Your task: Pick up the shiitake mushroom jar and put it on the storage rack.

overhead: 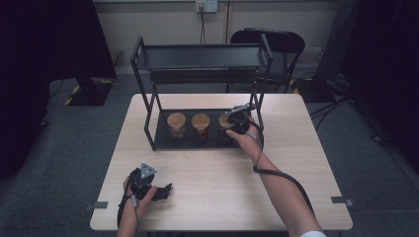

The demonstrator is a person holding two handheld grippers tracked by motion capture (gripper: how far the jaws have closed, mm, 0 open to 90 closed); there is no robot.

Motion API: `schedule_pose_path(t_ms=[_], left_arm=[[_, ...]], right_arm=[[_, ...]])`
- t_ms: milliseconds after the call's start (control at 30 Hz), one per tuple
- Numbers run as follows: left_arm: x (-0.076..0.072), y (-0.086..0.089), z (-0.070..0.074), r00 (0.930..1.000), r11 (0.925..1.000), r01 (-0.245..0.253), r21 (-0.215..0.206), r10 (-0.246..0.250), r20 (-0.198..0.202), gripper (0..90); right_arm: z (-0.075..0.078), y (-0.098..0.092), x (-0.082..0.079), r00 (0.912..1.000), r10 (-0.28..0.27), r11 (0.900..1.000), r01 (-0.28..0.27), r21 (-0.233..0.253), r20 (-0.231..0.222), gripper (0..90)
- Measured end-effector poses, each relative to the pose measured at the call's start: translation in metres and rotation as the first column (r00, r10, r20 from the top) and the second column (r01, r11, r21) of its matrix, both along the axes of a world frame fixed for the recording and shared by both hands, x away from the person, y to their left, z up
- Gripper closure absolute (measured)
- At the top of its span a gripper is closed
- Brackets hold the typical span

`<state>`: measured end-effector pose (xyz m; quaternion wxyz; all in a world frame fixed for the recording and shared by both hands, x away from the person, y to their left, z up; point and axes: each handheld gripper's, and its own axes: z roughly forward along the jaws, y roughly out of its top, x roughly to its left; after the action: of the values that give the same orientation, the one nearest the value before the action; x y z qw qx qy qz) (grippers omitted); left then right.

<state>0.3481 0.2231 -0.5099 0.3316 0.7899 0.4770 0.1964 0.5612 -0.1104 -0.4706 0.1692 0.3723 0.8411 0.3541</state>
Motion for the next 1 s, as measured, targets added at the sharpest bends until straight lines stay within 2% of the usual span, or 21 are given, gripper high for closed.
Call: schedule_pose_path(t_ms=[233, 433, 700, 1000], left_arm=[[0.0, 0.0, 0.0, 1.0, 1.0, 0.003, -0.002, -0.003, 0.0, 0.2], [0.0, 0.0, 0.0, 1.0, 1.0, 0.004, -0.002, -0.004, 0.0, 0.2], [0.0, 0.0, 0.0, 1.0, 1.0, 0.004, -0.001, -0.004, 0.0, 0.2], [0.0, 0.0, 0.0, 1.0, 1.0, 0.004, -0.001, -0.004, 0.001, 0.2]], right_arm=[[0.0, 0.0, 0.0, 0.9999, -0.011, 1.0, 0.011, 0.008, -0.007, 24.0], [0.001, -0.002, 0.0, 0.9989, -0.031, 0.999, 0.032, 0.041, -0.036, 10.0], [0.006, -0.005, -0.004, 0.9985, -0.039, 0.998, 0.041, 0.049, -0.039, 6.8], [0.016, -0.008, -0.012, 0.999, -0.036, 0.998, 0.038, 0.057, -0.024, 5.1]])
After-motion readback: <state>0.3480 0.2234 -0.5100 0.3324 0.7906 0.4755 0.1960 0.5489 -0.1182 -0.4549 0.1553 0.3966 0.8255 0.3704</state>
